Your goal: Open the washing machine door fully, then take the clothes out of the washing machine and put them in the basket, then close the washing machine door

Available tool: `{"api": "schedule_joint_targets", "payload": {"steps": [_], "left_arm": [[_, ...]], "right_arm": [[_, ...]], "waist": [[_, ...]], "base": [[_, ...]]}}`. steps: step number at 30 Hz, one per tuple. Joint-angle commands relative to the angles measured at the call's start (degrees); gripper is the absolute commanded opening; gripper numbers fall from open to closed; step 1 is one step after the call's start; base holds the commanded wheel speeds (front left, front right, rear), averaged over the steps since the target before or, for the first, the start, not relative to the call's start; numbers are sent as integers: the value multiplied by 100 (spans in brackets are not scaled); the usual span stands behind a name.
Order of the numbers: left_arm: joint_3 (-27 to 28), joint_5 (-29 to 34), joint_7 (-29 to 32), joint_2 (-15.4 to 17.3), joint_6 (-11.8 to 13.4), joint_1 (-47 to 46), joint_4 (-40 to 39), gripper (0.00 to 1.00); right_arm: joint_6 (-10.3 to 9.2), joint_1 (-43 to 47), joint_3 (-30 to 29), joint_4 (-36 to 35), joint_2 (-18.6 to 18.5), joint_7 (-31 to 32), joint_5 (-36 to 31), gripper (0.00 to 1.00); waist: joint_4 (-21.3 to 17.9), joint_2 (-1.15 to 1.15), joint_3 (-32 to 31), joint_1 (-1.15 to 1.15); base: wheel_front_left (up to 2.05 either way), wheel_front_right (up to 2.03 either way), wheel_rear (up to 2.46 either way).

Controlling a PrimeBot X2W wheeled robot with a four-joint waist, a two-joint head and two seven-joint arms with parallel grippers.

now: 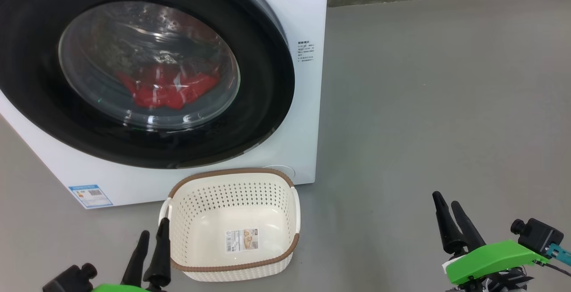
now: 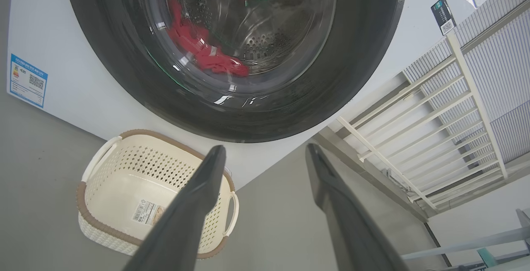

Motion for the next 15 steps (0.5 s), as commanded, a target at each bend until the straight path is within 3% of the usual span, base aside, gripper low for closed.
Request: {"api": "schedule_joint_targets", "payload": {"steps": [1,15], "left_arm": [[80,224,-77,95,40,-253,-200,100],[44,1169,-313,112,113,-299,-252,100]], "right_arm": [[1,-299,116,-163,-90,-78,-194,100],[2,-396,279,-195,-143,-312,-1098,100]], "waist": [[1,0,-2,0],[0,0,10,0]], "base": [[0,0,0],[0,0,0]]}}
